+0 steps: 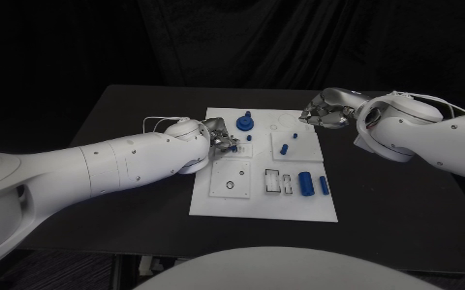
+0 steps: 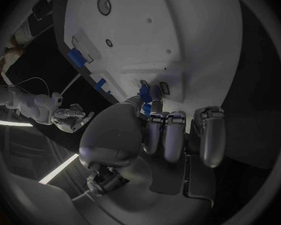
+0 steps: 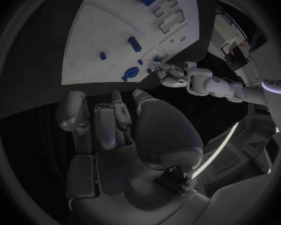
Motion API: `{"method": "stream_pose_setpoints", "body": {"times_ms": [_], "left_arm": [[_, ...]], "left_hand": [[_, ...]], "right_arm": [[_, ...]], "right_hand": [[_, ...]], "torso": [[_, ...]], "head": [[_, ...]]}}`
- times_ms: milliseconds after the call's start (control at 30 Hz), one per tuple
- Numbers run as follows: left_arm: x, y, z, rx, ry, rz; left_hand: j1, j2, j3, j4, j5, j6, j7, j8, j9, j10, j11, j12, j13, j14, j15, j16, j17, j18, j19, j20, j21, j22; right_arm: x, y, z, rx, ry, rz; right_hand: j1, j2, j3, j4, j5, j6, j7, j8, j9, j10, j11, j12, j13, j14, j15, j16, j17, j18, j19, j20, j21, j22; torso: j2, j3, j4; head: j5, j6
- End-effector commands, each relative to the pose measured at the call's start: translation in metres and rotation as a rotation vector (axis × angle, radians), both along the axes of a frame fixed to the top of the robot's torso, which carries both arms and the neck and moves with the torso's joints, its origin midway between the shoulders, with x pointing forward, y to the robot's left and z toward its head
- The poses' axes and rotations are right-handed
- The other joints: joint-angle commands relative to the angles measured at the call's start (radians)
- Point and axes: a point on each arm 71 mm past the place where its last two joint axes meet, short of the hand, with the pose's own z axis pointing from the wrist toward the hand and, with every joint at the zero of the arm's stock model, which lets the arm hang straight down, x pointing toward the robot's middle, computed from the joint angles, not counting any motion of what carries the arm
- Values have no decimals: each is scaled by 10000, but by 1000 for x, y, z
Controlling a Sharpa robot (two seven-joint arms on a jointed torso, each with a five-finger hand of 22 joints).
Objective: Assemble the parts on the task board
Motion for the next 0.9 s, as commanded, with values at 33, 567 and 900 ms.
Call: {"method": "stream_pose_setpoints", "body": {"times_ms": [33,567,900], "left_arm": [[-2,-4,-1,-198,-18,-185],[-4,-6,-2,-363,-117,-245],[-4,-4,-2,-442,-174,-262]], "left_hand": [[86,-13,39,-7,50,-63,-24,-28,-3,1044,-58,34,2628,1038,-67,26,2629,22,74,-69,-10,1604],[90,-24,44,4,44,-65,-24,-34,-1,1044,-57,34,2628,1038,-67,26,2629,25,67,-69,-19,1598],[57,-62,37,92,-94,-85,-6,-74,-8,1044,-43,34,2628,1038,-57,26,2629,32,48,-66,-46,1583]], "right_arm": [[0,-1,-1,-57,-41,-122],[0,-2,-1,-42,-63,-145],[-1,-3,-2,-30,-83,-163]], "right_hand": [[39,-72,45,13,48,71,23,-12,-10,-29,18,-62,314,-56,19,-54,433,68,-50,-9,-55,1397],[39,-72,45,13,48,71,23,-12,-10,-29,18,-62,314,-56,19,-54,433,68,-50,-9,-55,1397],[37,-83,59,13,53,90,24,-8,-14,-29,19,-69,304,-56,20,-61,425,70,-53,-8,-73,1394]], "torso": [[-1,-2,-11],[-8,-6,-29],[-16,5,-7]], "head": [[12,-2],[69,-2],[45,-2]]}}
